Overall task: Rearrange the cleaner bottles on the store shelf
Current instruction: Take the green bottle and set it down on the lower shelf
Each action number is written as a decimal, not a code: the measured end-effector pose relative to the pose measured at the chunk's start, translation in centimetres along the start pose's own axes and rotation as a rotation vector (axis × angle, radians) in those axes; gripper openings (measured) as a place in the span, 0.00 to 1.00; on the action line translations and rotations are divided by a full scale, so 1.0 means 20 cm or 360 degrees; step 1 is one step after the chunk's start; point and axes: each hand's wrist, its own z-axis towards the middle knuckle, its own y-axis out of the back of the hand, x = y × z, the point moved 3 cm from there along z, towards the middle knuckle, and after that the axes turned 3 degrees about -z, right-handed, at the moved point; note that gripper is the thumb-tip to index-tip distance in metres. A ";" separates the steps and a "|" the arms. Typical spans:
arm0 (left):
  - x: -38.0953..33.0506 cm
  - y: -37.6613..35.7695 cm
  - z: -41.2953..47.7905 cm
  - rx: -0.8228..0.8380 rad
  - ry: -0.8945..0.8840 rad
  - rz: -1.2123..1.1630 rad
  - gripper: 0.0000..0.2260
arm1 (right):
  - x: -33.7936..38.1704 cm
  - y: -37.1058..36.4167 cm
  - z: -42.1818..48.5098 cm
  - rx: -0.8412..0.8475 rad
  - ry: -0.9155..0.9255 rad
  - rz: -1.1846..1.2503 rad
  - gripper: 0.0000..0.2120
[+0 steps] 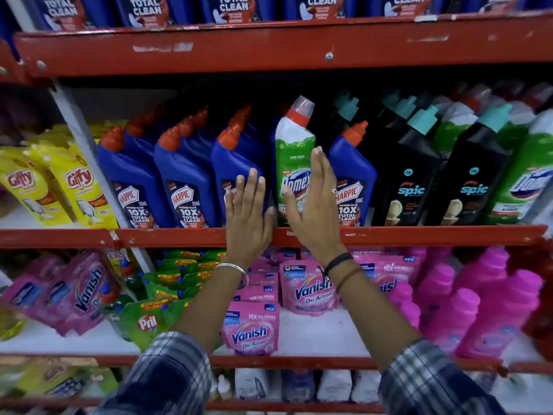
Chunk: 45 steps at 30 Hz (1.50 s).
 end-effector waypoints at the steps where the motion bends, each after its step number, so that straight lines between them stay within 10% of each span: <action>1: 0.03 -0.01 -0.01 -0.0026 0.0054 0.0061 0.28 | 0.01 -0.03 0.01 -0.0004 -0.0031 -0.0034 0.34; 15: 0.16 -0.14 -0.08 -0.0251 -0.0066 0.0332 0.26 | 0.00 -0.25 0.07 -0.0047 -0.0672 -0.0317 0.46; 28: 0.16 -0.12 -0.09 -0.0185 -0.0039 0.0345 0.28 | 0.09 0.11 -0.03 -0.0546 -0.0531 0.0130 0.42; 45: 0.15 -0.13 -0.09 -0.0162 -0.0025 0.0345 0.28 | -0.32 0.10 -0.77 -0.0008 -0.1098 0.0296 0.40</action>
